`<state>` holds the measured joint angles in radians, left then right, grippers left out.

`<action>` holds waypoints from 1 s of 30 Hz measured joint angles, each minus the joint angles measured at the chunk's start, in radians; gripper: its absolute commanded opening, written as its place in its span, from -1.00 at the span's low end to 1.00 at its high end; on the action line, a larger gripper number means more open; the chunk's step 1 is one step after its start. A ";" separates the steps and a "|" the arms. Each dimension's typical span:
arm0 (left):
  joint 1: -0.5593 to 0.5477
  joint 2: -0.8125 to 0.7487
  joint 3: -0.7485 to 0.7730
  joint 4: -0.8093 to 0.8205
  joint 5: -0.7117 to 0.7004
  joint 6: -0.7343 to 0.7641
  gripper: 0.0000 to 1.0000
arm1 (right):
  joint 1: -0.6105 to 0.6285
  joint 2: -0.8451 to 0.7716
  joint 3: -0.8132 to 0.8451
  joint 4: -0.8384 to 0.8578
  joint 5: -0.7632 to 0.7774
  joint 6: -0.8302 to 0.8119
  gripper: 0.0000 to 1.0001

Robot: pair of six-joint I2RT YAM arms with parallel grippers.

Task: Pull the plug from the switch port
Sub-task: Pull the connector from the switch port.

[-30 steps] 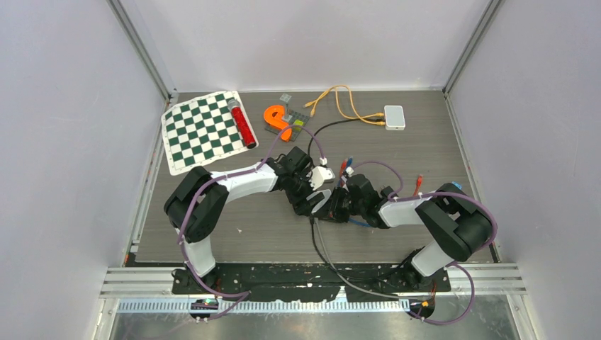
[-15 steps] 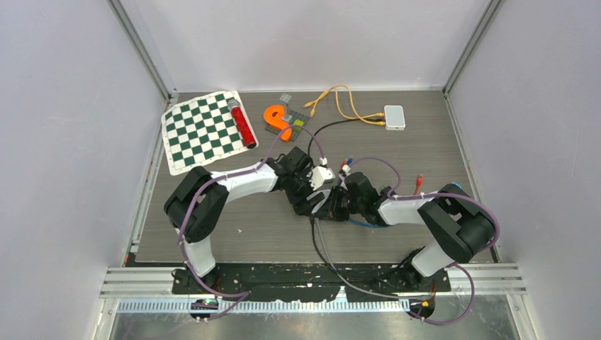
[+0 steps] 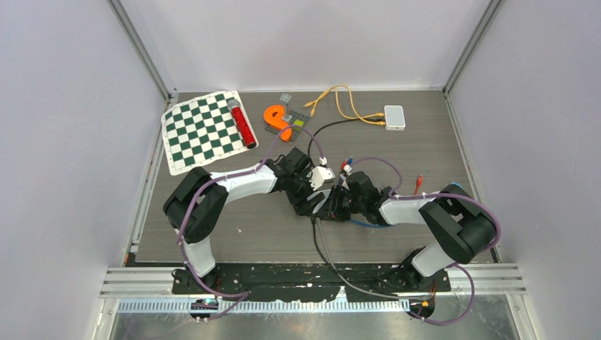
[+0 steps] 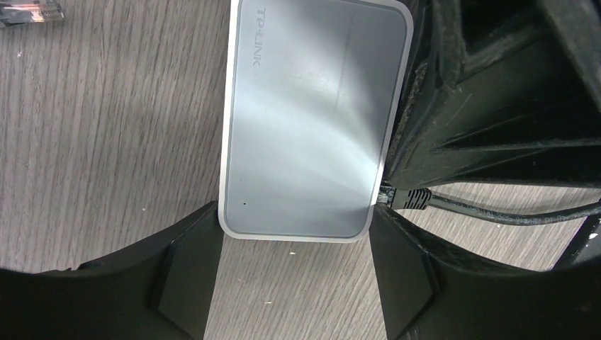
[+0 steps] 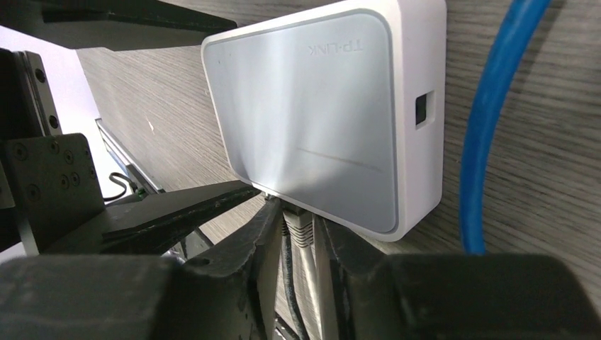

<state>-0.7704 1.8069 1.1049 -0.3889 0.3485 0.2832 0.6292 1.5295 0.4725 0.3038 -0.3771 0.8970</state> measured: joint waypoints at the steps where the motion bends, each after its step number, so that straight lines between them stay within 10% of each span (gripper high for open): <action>1: 0.000 0.000 0.000 0.001 0.000 -0.002 0.02 | -0.003 0.000 -0.001 0.000 -0.003 0.007 -0.25; 7: 0.000 -0.001 -0.002 0.006 -0.002 -0.014 0.02 | -0.006 0.000 -0.001 0.015 -0.010 0.039 -0.27; 17: 0.000 -0.003 -0.006 0.015 -0.006 -0.014 0.01 | -0.017 0.021 -0.008 0.034 -0.017 0.035 -0.89; 30: 0.000 -0.003 -0.008 0.018 -0.005 -0.014 0.01 | -0.025 0.018 -0.009 0.037 -0.046 -0.043 -0.90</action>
<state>-0.7704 1.8034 1.0973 -0.3710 0.3439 0.2695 0.6044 1.5471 0.4633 0.3408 -0.4229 0.8539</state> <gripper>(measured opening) 0.718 0.114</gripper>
